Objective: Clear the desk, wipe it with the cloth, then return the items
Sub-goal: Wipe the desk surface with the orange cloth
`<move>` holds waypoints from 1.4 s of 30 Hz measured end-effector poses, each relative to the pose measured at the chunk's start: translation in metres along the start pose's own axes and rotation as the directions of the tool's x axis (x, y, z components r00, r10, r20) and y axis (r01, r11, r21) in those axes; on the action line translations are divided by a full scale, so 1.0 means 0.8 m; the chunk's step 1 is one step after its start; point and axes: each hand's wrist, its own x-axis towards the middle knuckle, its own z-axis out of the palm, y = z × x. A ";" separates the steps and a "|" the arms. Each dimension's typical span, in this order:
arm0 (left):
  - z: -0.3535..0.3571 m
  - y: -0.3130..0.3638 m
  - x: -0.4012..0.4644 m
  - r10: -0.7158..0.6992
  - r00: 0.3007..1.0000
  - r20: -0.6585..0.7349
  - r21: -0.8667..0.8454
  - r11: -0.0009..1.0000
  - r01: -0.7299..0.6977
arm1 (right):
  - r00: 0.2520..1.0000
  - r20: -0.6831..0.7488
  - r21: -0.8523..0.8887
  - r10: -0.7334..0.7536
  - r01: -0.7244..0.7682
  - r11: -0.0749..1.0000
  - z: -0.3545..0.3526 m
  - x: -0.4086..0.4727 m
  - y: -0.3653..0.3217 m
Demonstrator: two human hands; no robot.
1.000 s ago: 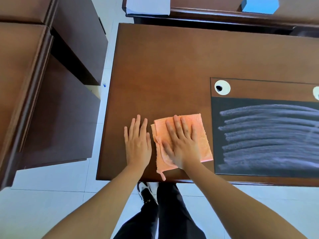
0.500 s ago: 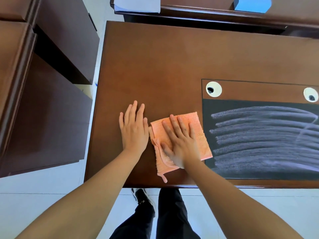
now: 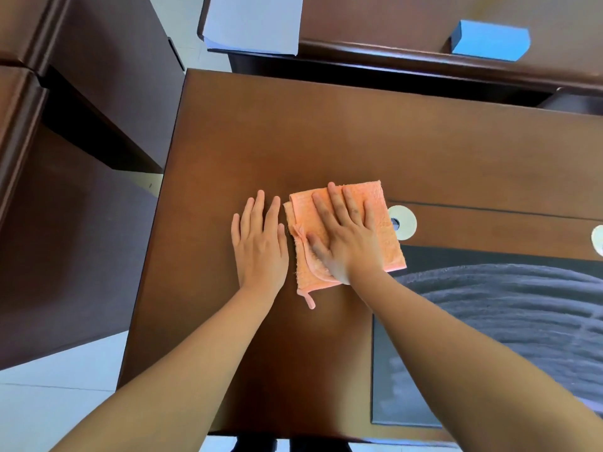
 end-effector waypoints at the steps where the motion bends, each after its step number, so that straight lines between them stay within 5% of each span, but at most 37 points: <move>1: 0.003 0.005 0.012 -0.002 1.000 -0.002 0.004 1.000 0.002 | 1.000 0.002 0.003 -0.003 0.003 1.000 -0.004 0.016 0.007; 23: 0.039 0.020 0.047 -0.044 0.999 0.017 0.174 0.984 0.040 | 1.000 -0.022 0.002 0.000 0.000 1.000 -0.067 0.275 0.095; 36: 0.034 0.021 0.044 -0.027 1.000 0.003 0.112 0.993 0.027 | 0.997 -0.066 0.021 0.049 -0.047 0.999 -0.031 0.154 0.073; 42: 0.022 0.018 0.043 -0.037 0.999 -0.004 -0.107 0.994 0.036 | 0.996 -0.051 0.015 0.071 -0.070 0.997 -0.009 0.050 0.046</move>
